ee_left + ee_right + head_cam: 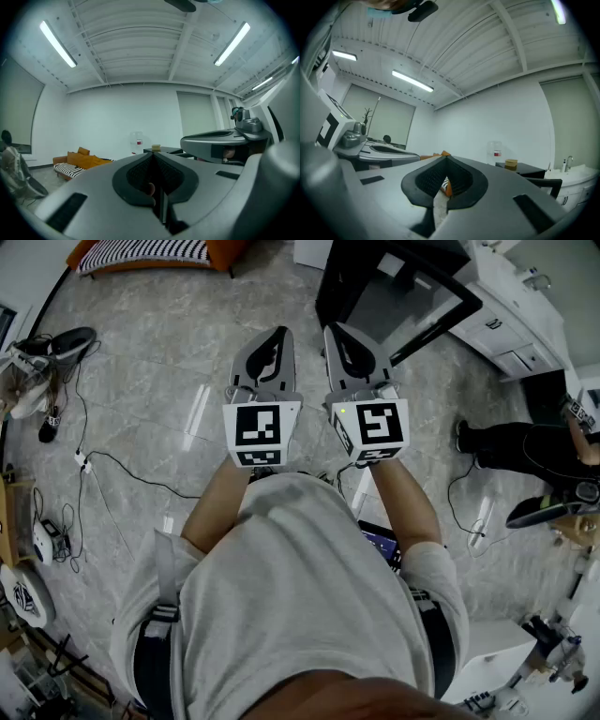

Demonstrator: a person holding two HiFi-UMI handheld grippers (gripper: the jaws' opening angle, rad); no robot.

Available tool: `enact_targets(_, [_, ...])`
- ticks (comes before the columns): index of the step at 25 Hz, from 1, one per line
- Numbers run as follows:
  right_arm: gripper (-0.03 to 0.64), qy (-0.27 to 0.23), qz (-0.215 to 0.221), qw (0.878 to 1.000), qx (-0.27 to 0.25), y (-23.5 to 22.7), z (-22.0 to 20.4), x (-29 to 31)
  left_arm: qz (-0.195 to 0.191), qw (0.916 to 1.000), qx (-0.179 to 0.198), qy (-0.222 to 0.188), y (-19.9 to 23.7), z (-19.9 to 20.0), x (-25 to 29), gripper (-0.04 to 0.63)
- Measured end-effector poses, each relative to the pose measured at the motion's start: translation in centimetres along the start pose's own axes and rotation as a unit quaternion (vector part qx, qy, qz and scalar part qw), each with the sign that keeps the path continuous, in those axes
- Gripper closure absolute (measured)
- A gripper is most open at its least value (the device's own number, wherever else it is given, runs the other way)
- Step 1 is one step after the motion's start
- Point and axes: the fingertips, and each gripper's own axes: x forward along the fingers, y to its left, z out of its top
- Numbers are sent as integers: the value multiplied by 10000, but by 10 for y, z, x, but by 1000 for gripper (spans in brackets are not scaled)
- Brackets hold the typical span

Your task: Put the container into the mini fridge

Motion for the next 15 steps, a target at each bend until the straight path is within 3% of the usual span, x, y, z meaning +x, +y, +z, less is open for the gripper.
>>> enact_targets(8, [578,71,141,9997,-199,54,-4,48,-111,9998,149,45,59,-8,-6,583])
enact_targets(15, [577,206,-138,9996,-118,62,-15,71,-30,9996,23,262,106,-33,-5,583])
